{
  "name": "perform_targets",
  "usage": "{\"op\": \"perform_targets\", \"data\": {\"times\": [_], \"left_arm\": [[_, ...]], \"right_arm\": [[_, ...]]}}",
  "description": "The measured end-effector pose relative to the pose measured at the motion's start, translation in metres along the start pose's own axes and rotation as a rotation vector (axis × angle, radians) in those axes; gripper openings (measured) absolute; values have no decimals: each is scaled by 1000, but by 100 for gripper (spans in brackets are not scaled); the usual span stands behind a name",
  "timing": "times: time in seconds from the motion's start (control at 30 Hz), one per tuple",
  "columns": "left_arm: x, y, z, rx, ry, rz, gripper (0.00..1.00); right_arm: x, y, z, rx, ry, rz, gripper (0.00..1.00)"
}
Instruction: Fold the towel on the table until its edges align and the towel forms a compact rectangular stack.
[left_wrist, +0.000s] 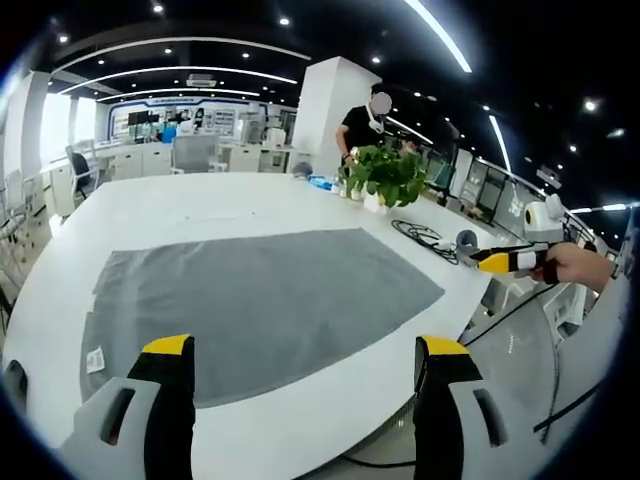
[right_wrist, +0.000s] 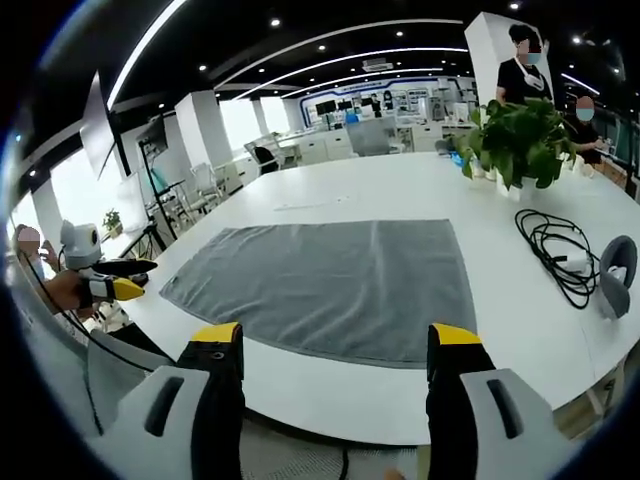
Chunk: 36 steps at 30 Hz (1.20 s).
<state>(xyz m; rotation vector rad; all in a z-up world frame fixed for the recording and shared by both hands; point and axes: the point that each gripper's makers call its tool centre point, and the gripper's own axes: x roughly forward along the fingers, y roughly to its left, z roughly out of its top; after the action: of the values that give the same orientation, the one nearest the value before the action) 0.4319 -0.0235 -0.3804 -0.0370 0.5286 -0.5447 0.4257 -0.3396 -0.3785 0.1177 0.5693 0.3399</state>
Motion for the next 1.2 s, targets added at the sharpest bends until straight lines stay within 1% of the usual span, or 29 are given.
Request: {"op": "perform_targets", "data": {"times": [0.13,0.37,0.57,0.7,0.77,0.83,0.97,1.2], "left_arm": [[-1,3,-2,-6,-1,7,93],[-1,1,-5,-7,10,7,93],[1,0,-6,3,23,-2,93],[3,-1,-3,14,23,-9,93],[5,0,-3,17,28,-8,93],[5,1,-3,13,27,-7,93],[7,2,-5,12,29,-10,93],[9,2,-8,6,36,-15,92]], "right_arm": [[-1,-1,-2,4,3,-5,74],[0,-8,-5,12,4,-18,73],[3,-23,-8,40,4,-53,70],[3,-32,-10,49,8,-73,69],[2,-32,-8,51,5,-77,69],[3,-37,-10,52,7,-86,69],[5,-40,-11,65,13,-95,66],[14,-56,-9,70,19,-119,64]]}}
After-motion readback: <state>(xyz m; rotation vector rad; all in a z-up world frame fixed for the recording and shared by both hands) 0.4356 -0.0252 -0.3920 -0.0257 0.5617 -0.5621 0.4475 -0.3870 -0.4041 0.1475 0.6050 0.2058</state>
